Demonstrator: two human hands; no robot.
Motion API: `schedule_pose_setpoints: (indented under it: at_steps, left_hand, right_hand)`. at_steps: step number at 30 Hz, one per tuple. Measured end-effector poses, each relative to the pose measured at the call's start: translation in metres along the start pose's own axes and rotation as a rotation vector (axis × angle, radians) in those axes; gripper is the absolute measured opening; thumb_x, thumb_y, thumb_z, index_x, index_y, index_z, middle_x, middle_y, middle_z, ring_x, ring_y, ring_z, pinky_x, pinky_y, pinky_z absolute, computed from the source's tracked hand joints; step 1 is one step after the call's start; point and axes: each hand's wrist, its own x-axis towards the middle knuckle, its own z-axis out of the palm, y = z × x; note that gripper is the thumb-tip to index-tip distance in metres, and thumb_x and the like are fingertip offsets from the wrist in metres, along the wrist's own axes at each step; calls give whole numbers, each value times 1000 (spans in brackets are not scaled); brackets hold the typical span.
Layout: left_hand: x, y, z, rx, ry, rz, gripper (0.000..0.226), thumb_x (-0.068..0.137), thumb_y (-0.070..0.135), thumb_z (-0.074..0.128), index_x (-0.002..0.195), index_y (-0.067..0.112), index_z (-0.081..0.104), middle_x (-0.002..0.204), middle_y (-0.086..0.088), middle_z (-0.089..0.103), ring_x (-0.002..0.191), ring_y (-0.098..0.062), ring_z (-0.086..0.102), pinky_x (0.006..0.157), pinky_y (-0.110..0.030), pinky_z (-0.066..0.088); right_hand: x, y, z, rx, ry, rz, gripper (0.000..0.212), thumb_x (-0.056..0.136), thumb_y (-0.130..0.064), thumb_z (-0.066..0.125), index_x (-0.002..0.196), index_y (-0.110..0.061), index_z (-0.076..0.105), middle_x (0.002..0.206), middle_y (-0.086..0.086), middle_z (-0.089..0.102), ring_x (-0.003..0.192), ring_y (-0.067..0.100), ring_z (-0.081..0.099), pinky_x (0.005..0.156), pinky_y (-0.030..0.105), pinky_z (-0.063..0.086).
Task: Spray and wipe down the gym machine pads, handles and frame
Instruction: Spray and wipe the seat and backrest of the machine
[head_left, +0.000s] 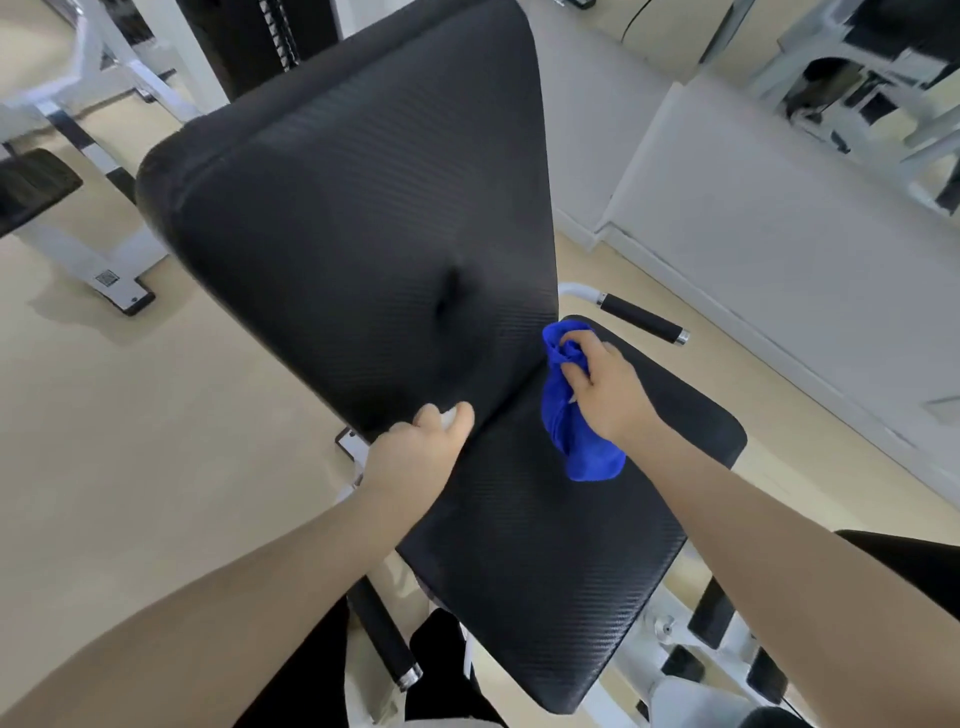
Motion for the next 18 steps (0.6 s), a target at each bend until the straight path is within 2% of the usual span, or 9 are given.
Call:
schedule_pose_setpoints:
  at_steps: [3,5,8,10,12,14,16,18]
  left_hand:
    - [3,-8,1,38,-26,-81,65,37,8,80,101,21,71,54,-2,44,37,-14,6,38,-15,10]
    - [10,-15,-11,29,76,-77,64,49,7,79,111,19,66,58,-4,46,36,-14,7,38,-16,9]
    - [24,-38,-36,93,299,-63,58,74,9,60,129,22,44,79,-4,58,37,-14,16,34,-18,15]
    - [32,-57,-56,127,398,-73,45,87,16,47,131,22,39,100,0,65,38,-13,21,33,-20,17]
    - [35,-73,-69,155,416,-88,44,86,21,51,129,16,44,120,-1,63,37,-10,29,34,-21,20]
    - [33,-84,-78,163,434,-85,46,79,18,59,124,12,48,134,-5,55,37,-9,28,36,-19,20]
    - [28,-92,-80,101,459,-44,45,77,13,62,120,9,50,139,-9,50,38,-10,23,36,-19,21]
    - [24,-97,-79,85,468,6,47,74,11,63,119,10,50,140,-8,49,38,-12,19,34,-21,21]
  right_hand:
    - [0,1,8,71,41,23,24,98,-16,40,122,-16,45,96,12,53,83,21,51,71,25,30]
    - [-2,-5,15,164,76,35,23,97,-15,42,119,-15,45,100,14,55,81,19,52,72,26,37]
    - [-1,-32,23,318,139,42,23,95,-11,45,118,-11,43,108,13,55,71,8,55,62,8,39]
    - [7,-67,29,380,177,-44,25,93,-5,48,118,-7,43,113,13,50,74,3,52,63,1,37]
    - [13,-108,40,393,183,-220,29,90,0,51,118,-3,45,115,13,45,85,9,49,71,-1,34]
    - [17,-137,53,352,189,-350,32,88,2,52,119,-2,47,110,8,39,82,7,45,74,2,34]
    - [24,-144,57,337,287,-333,30,87,4,51,116,-2,49,107,6,36,76,9,43,71,8,34]
    - [41,-135,47,378,412,-146,28,89,3,46,117,-4,49,107,9,39,70,6,41,67,8,33]
